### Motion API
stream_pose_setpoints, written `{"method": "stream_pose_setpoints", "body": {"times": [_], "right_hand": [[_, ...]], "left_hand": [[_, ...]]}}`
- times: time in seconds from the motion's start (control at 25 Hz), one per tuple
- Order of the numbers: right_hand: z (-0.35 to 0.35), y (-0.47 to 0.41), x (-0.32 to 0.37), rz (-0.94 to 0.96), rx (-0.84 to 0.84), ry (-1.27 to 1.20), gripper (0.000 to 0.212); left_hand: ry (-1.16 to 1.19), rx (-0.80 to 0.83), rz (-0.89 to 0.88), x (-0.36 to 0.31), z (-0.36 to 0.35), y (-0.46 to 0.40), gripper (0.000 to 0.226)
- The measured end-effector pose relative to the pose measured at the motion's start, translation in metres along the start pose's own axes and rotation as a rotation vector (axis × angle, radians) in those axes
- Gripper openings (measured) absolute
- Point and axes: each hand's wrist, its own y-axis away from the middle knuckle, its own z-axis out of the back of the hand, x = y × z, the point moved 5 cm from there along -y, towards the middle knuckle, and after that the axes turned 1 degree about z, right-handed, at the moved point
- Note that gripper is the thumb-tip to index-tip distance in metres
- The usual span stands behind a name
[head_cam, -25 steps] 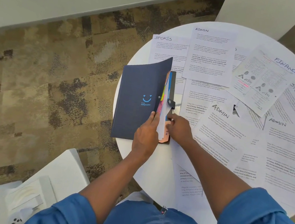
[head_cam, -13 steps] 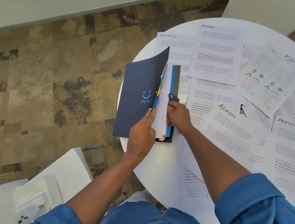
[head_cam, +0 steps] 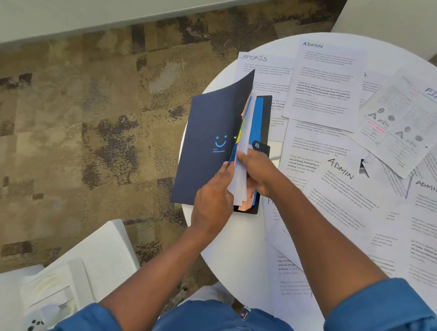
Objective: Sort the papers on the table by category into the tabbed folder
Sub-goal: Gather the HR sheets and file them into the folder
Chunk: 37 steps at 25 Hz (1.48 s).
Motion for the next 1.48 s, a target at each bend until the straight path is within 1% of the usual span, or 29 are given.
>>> {"method": "stream_pose_setpoints", "body": {"times": [0.08,0.2,0.24,0.32,0.36,0.44,0.52,0.6,0.68,0.84,0.92,1.0,1.08,1.2,1.28,1.36,1.48], "right_hand": [[0.009,-0.004,0.001,0.119,-0.109,0.298,0.027],[0.024,0.003,0.015,0.237,-0.244,0.561,0.025],[0.031,0.009,0.022,0.256,-0.292,0.624,0.023],[0.051,0.020,0.030,0.264,-0.389,0.660,0.022],[0.063,0.024,0.031,0.254,-0.421,0.643,0.024],[0.082,0.025,0.024,0.204,-0.428,0.538,0.018],[0.086,0.023,0.015,0.151,-0.357,0.420,0.017],[0.081,0.021,0.007,0.118,-0.289,0.397,0.019],[0.078,0.019,0.003,0.124,-0.275,0.390,0.024],[0.102,0.033,0.012,0.157,-0.385,0.452,0.022],[0.129,0.048,0.019,0.170,-0.455,0.531,0.025],[0.162,0.060,0.020,0.168,-0.508,0.543,0.028],[0.194,0.066,0.010,0.148,-0.532,0.446,0.030],[0.222,0.069,-0.009,0.120,-0.542,0.199,0.027],[0.222,0.069,-0.019,0.108,-0.510,0.097,0.029],[0.211,0.065,-0.028,0.082,-0.449,0.054,0.033],[0.196,0.057,-0.043,0.043,-0.386,0.026,0.033]], "left_hand": [[0.010,-0.005,0.006,-0.001,0.001,-0.001,0.063],[0.020,0.004,0.016,-0.001,-0.001,-0.002,0.065],[0.022,0.010,0.025,0.000,-0.002,-0.002,0.067],[0.021,0.013,0.035,0.000,-0.004,-0.002,0.069],[0.020,0.012,0.036,0.000,-0.005,-0.003,0.069],[0.021,0.012,0.036,0.000,-0.006,-0.003,0.068],[0.018,0.017,0.038,0.002,-0.006,-0.004,0.067],[0.020,0.018,0.041,0.004,-0.007,-0.005,0.067],[0.021,0.018,0.037,0.003,-0.007,-0.005,0.068],[-0.012,0.031,0.028,0.003,-0.010,-0.005,0.070],[-0.010,0.034,0.028,0.002,-0.012,-0.006,0.070],[0.015,0.037,0.037,0.002,-0.013,-0.006,0.068],[0.036,0.035,0.044,0.001,-0.013,-0.007,0.066],[0.038,0.043,0.061,0.001,-0.013,-0.009,0.065],[0.035,0.043,0.069,0.000,-0.013,-0.009,0.066],[0.035,0.050,0.080,-0.001,-0.015,-0.010,0.067],[0.027,0.055,0.081,0.000,-0.016,-0.010,0.070]]}}
